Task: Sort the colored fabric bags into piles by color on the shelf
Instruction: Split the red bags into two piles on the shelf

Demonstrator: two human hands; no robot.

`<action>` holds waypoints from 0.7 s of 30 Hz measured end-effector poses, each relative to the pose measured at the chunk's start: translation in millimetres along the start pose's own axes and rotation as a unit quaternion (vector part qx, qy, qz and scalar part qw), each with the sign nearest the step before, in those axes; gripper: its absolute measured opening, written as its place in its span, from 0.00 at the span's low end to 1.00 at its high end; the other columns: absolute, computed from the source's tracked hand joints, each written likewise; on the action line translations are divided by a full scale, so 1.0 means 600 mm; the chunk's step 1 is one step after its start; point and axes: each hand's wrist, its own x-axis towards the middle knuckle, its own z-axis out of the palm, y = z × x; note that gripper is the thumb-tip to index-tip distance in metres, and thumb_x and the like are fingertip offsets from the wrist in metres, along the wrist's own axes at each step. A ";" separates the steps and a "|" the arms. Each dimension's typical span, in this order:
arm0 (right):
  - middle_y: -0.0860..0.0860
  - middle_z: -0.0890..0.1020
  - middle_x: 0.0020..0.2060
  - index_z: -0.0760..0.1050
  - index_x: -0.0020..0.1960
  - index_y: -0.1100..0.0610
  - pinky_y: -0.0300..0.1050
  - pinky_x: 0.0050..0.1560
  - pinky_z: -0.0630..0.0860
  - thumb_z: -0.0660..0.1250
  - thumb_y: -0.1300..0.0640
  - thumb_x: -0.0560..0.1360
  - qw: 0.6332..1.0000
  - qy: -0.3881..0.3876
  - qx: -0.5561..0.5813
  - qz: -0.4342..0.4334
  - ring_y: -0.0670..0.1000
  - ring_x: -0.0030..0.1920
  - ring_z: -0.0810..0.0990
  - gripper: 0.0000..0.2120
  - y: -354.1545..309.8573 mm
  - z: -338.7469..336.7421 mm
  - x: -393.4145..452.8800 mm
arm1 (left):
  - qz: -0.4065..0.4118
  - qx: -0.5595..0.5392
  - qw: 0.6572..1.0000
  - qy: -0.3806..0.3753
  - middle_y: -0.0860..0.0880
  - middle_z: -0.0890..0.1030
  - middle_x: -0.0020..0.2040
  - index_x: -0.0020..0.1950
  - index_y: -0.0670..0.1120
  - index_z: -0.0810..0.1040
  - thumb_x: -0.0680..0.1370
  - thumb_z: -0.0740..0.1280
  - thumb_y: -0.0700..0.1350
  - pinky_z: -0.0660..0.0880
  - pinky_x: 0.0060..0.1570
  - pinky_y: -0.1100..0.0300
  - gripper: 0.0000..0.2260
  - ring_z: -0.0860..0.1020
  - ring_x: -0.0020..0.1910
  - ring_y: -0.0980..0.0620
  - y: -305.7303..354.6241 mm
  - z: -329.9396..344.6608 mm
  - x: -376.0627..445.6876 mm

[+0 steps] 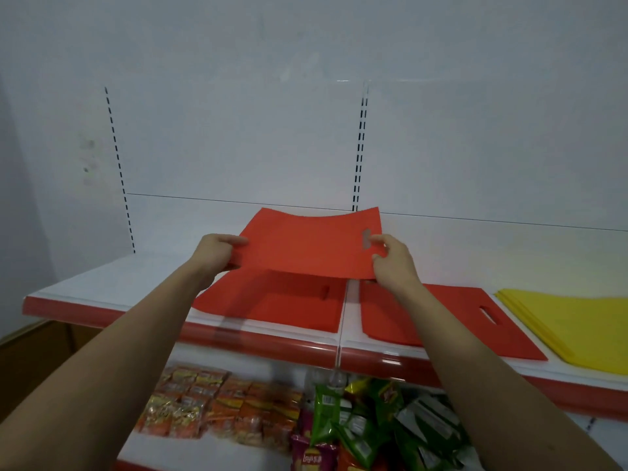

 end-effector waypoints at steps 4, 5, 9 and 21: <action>0.57 0.79 0.60 0.77 0.62 0.60 0.51 0.62 0.75 0.56 0.70 0.75 1.000 0.000 -0.003 0.031 0.56 0.58 0.79 0.20 0.026 -0.070 0.005 | 0.027 0.003 0.999 -0.032 0.43 0.80 0.52 0.58 0.38 0.81 0.79 0.63 0.33 0.76 0.45 0.60 0.11 0.77 0.42 0.51 0.016 0.055 -0.018; 0.57 0.79 0.60 0.77 0.62 0.60 0.51 0.61 0.76 0.56 0.70 0.75 0.999 0.000 -0.004 0.038 0.56 0.58 0.79 0.21 0.031 -0.089 0.005 | 0.033 0.004 0.999 -0.043 0.43 0.81 0.52 0.59 0.38 0.81 0.78 0.67 0.33 0.76 0.45 0.62 0.11 0.77 0.43 0.51 0.020 0.071 -0.023; 0.58 0.79 0.51 0.76 0.59 0.59 0.42 0.31 0.80 0.56 0.69 0.77 0.995 0.004 0.049 0.082 0.55 0.37 0.80 0.16 0.060 -0.158 -0.009 | 0.019 0.003 0.995 -0.097 0.42 0.81 0.56 0.61 0.39 0.81 0.76 0.67 0.30 0.77 0.51 0.59 0.14 0.79 0.47 0.49 0.027 0.132 -0.043; 0.54 0.79 0.37 0.78 0.59 0.64 0.41 0.32 0.71 0.65 0.69 0.70 0.978 -0.024 -0.126 0.161 0.49 0.31 0.75 0.18 0.212 -0.279 -0.048 | 0.019 0.120 0.976 -0.180 0.40 0.79 0.59 0.70 0.35 0.72 0.74 0.72 0.32 0.75 0.51 0.61 0.25 0.79 0.49 0.48 0.007 0.345 -0.124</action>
